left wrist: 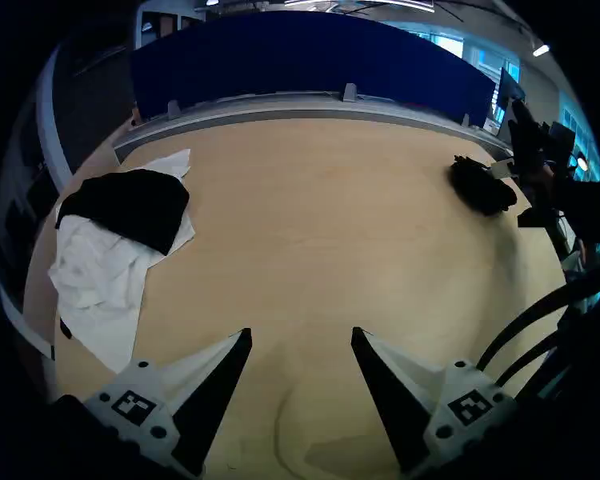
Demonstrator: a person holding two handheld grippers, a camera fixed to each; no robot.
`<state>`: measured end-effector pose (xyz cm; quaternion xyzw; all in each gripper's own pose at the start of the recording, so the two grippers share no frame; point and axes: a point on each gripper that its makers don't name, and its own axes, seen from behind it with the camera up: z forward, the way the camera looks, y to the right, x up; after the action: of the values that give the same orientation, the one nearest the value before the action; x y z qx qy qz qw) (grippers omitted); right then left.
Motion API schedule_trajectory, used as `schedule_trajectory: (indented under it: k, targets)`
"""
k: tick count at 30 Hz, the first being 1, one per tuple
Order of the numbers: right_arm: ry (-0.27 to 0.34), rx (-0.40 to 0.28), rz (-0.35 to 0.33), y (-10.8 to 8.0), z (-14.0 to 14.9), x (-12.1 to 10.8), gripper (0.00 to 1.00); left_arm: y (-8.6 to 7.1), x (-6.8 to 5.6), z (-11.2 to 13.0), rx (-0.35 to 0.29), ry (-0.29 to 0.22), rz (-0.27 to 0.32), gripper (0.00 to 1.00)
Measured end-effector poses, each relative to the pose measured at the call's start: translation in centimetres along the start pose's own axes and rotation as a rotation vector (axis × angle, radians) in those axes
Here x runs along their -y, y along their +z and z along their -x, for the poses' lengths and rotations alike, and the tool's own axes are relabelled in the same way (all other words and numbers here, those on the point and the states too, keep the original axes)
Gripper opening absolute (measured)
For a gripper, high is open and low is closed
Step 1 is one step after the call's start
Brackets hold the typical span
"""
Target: Fold towel
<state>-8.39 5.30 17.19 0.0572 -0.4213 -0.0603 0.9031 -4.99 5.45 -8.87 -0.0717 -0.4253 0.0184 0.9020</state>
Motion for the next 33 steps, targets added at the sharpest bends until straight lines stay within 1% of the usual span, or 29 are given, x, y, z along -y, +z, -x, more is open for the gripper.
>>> schedule_trajectory:
  k: [5, 11, 15, 20, 23, 26, 29, 33]
  targets:
    - [-0.003, -0.03, 0.0, -0.7, -0.9, 0.3, 0.96, -0.1, 0.0, -0.1, -0.001, 0.004, 0.002, 0.92]
    - [0.017, -0.115, -0.002, -3.2, -2.9, 0.8, 0.96, -0.2, 0.0, -0.3, -0.005, -0.003, 0.003, 0.93]
    - [0.034, -0.156, -0.003, -4.8, -3.1, 1.4, 0.96, -0.3, -0.1, -0.4, -0.008, -0.004, 0.007, 0.92]
    - [0.026, -0.179, 0.003, -6.3, -2.2, 2.2, 0.96, -0.4, -0.3, -0.6, -0.01, 0.005, 0.012, 0.92]
    - [0.016, -0.181, 0.014, -6.9, -1.2, 2.6, 0.97, -0.4, -0.4, -0.6, -0.011, 0.005, 0.014, 0.92]
    - [0.018, -0.184, 0.009, -7.4, -0.2, 3.3, 0.96, -0.3, -0.5, -0.6, -0.01, 0.002, 0.015, 0.93]
    - [0.022, -0.181, 0.007, -7.5, 0.8, 3.7, 0.96, -0.4, -0.5, -0.4, -0.01, 0.004, 0.015, 0.92]
    - [0.022, -0.161, 0.008, -6.9, 2.1, 3.9, 0.96, -0.4, -0.5, -0.3, -0.01, 0.008, 0.014, 0.92]
